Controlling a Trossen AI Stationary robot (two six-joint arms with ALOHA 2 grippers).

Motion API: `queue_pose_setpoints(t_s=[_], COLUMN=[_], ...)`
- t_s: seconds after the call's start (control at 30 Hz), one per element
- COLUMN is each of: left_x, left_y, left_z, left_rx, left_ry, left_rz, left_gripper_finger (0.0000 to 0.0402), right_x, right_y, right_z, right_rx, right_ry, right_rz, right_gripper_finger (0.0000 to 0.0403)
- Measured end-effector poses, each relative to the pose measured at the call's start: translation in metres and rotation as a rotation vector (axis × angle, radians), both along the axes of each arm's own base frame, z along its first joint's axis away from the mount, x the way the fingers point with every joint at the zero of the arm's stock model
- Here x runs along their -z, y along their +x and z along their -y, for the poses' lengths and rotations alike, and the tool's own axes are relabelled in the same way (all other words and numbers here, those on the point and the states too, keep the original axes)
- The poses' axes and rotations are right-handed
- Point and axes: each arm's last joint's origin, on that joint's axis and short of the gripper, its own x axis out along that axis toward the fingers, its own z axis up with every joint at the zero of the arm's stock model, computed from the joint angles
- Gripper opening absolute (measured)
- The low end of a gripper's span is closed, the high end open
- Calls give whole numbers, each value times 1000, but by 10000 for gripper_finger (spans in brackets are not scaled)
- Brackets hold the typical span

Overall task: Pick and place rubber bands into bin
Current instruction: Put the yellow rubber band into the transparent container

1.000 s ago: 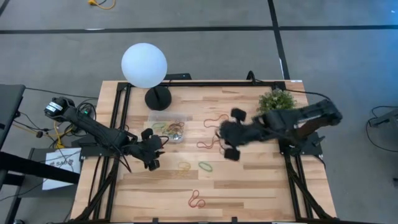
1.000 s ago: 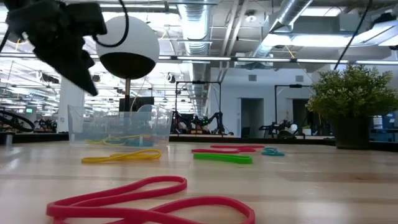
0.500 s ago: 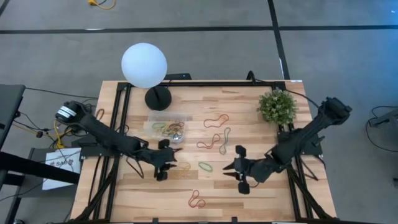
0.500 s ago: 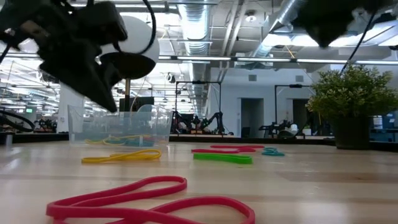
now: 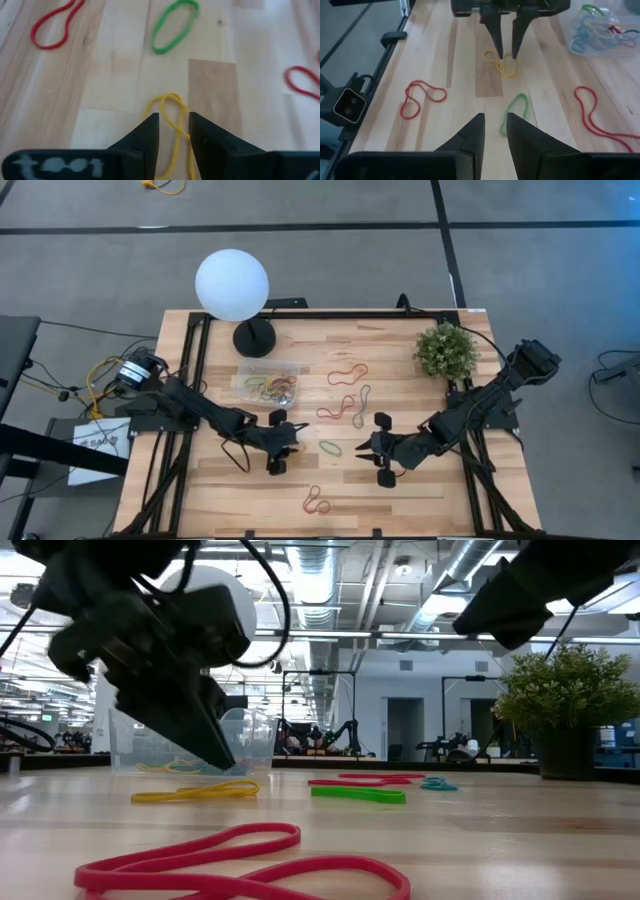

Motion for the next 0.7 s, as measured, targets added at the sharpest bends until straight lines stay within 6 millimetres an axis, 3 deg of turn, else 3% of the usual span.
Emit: queue_pose_setpoints(t_s=[0.17,0.33,0.7], left_x=[15,17,16], left_y=[9,13,14], left_z=[-5,-5,-5], left_rx=[-39,-40,-24], left_ry=[35,31,44], left_rz=[-40,-42,-35], left_gripper_finger=[95,87,5], right_x=[1,1,1], right_y=[0,0,0], right_z=[0,0,0], right_rx=[-11,-13,-13], right_ry=[3,2,3], right_rz=[-9,-12,-12], right_gripper_finger=[75,75,75])
